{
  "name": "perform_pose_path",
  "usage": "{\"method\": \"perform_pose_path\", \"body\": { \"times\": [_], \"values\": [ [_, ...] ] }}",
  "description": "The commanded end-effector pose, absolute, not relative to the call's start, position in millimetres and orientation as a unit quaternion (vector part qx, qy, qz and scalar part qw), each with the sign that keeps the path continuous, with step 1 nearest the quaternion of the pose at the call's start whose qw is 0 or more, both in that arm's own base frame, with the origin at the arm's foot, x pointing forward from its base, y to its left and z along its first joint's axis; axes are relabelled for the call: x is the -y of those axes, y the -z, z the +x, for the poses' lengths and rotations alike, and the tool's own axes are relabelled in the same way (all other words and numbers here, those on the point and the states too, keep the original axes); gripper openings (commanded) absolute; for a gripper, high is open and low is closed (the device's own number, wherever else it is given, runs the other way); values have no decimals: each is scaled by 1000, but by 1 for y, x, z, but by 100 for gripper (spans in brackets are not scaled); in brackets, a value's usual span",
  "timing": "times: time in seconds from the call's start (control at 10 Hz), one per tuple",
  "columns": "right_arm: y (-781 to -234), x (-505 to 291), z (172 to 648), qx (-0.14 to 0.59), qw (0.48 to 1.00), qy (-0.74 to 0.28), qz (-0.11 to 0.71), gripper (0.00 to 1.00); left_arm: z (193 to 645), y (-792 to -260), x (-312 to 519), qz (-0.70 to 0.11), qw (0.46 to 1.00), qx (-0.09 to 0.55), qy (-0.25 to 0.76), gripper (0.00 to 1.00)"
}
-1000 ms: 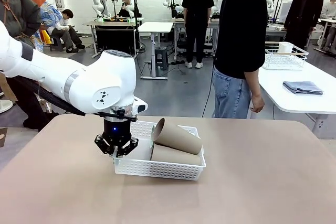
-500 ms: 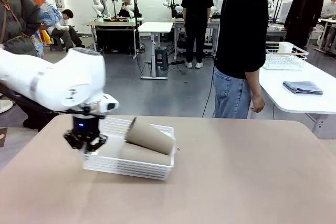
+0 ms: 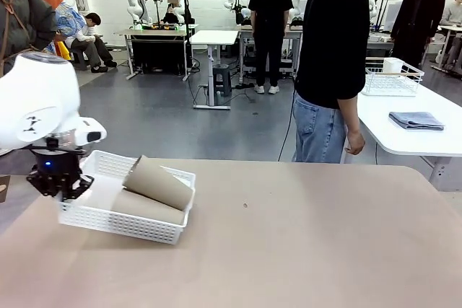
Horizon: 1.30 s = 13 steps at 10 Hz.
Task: Clean and organize the cups into the basket.
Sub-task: Move the Organizing basket back to the left side of the table.
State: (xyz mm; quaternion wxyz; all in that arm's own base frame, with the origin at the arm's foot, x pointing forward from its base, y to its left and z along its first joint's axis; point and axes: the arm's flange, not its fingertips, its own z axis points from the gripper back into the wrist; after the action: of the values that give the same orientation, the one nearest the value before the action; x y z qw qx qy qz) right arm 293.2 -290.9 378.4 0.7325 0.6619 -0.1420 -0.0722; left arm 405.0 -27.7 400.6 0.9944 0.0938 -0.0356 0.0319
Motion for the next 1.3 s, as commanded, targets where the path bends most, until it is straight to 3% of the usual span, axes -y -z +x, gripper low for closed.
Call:
{"method": "perform_pose_path", "body": {
  "times": [0.0, 0.3, 1.2],
  "values": [
    [-379, 292, 293, 146, 731, 73, 663, 100, 406, -401, -7, 87, 994, 54, -40, 4],
    [-379, 292, 293, 146, 731, 73, 663, 100, 409, -400, -48, 51, 995, 62, -50, 4],
    [-379, 292, 293, 146, 731, 73, 663, 100, 412, -389, -48, 71, 996, 32, -31, 4]
  ]
}}
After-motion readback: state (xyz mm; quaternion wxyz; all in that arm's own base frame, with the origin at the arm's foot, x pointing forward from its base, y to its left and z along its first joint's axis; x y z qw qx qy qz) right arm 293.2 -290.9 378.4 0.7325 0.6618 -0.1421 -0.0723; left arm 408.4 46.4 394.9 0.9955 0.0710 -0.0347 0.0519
